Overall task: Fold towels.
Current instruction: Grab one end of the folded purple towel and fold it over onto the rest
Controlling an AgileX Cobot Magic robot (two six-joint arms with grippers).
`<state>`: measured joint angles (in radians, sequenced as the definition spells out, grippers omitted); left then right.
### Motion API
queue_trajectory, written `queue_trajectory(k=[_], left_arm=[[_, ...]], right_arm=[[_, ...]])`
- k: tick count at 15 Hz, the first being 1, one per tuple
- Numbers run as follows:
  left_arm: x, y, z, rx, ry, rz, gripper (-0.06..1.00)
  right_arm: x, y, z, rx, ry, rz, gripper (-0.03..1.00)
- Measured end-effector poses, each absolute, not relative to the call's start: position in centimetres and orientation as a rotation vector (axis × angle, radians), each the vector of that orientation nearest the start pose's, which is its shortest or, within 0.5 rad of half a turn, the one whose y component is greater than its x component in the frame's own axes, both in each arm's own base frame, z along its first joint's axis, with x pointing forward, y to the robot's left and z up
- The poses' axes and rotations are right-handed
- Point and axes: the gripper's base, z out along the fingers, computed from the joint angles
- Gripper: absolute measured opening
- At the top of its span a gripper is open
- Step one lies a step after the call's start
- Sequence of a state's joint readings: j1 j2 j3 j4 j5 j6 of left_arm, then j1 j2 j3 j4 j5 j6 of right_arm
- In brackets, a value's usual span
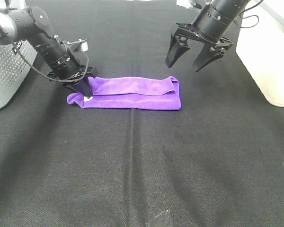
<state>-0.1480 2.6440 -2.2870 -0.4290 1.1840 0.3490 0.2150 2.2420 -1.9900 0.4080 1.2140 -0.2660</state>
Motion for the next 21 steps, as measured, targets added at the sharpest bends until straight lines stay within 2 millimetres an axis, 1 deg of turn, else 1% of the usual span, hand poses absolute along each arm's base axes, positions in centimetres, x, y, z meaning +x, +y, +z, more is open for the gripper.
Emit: queue_trajectory(k=[2,4,6,7,8,10,13,16,18,19,20,21], left_arm=[[51.4,-11.3,10.4,0.556,2.884,-0.533,0.06],[51.2,-11.7,12.1,0.607,2.859,-0.503,0.06],[50.6,-13.7,14.5,0.699,2.797,-0.492,0.06],[50.2,-15.3,14.9,0.754,2.775,-0.495,0.06],[49.8,-16.7,15.1,0.795,2.763,-0.501,0.06],[48.9,-19.2,15.2,0.867,2.748,-0.51,0.06],[47.9,-21.6,15.2,0.923,2.736,-0.525,0.06],[47.5,-23.0,15.3,0.879,2.724,-0.596,0.06],[47.8,-23.8,15.3,0.799,2.689,-0.673,0.06],[47.9,-24.6,14.8,0.759,2.674,-0.713,0.06],[47.9,-25.4,14.3,0.722,2.653,-0.744,0.08],[47.9,-26.1,13.8,0.71,2.633,-0.753,0.15]], right_arm=[[45.7,13.4,21.8,-0.537,2.837,0.572,0.81],[45.7,13.4,21.8,-0.537,2.837,0.572,0.81],[45.7,13.4,22.1,-0.537,2.832,0.571,0.81],[45.5,13.4,22.7,-0.54,2.82,0.564,0.81],[45.4,13.2,23.5,-0.547,2.805,0.545,0.81],[44.8,12.8,25.9,-0.562,2.759,0.481,0.81],[43.8,12.0,29.0,-0.525,2.716,0.39,0.81],[42.5,11.7,32.1,-0.521,2.647,0.377,0.81],[41.9,11.5,33.5,-0.519,2.616,0.375,0.81],[41.5,11.4,34.2,-0.503,2.604,0.378,0.81],[41.3,11.4,34.7,-0.494,2.597,0.38,0.81],[41.1,11.3,35.1,-0.494,2.587,0.379,0.81]])
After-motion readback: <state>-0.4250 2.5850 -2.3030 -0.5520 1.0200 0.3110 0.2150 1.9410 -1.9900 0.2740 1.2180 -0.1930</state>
